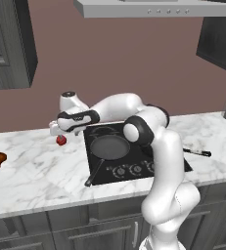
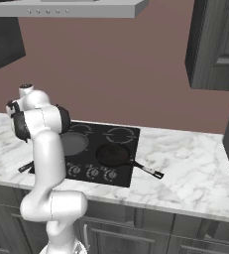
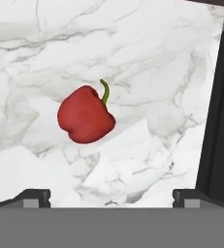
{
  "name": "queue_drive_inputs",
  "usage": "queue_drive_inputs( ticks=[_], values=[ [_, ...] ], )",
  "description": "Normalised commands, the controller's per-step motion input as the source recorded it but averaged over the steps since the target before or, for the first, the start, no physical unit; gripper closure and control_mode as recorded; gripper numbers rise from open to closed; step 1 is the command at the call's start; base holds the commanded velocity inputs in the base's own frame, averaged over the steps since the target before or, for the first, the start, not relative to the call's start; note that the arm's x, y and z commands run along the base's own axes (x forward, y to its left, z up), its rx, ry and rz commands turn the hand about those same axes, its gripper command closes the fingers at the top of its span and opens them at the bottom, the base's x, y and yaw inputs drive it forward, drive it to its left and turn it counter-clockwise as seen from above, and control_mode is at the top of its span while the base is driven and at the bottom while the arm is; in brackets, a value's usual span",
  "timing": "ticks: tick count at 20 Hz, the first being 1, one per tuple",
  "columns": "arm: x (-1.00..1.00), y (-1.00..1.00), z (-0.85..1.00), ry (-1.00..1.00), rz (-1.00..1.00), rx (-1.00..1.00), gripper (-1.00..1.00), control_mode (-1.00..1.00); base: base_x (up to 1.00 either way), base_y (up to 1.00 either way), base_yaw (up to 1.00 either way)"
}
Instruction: Place both pans onto different burners. Then place the bell pepper and the chicken drumstick on different pans.
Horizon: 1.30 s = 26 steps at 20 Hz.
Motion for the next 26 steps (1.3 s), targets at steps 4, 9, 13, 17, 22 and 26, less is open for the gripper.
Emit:
queue_drive_inputs(
  ticks=[4,9,13,17,22,26],
  values=[
    [0.06,0.21,-0.02,-0.01,0.04,0.00,-1.00,-1.00,0.00,0.00,0.00],
    [0.11,0.15,-0.01,-0.02,0.06,0.00,-1.00,-1.00,0.00,0.00,0.00],
    [0.22,0.09,-0.03,-0.04,0.05,0.00,-1.00,-1.00,0.00,0.00,0.00],
    [0.18,0.04,-0.09,-0.06,0.03,0.00,-1.00,-1.00,0.00,0.00,0.00],
    [0.11,0.04,-0.16,-0.04,0.02,0.00,-1.00,-1.00,0.00,0.00,0.00],
    [0.01,0.08,-0.21,-0.02,0.01,0.00,-1.00,-1.00,0.00,0.00,0.00]
  ],
)
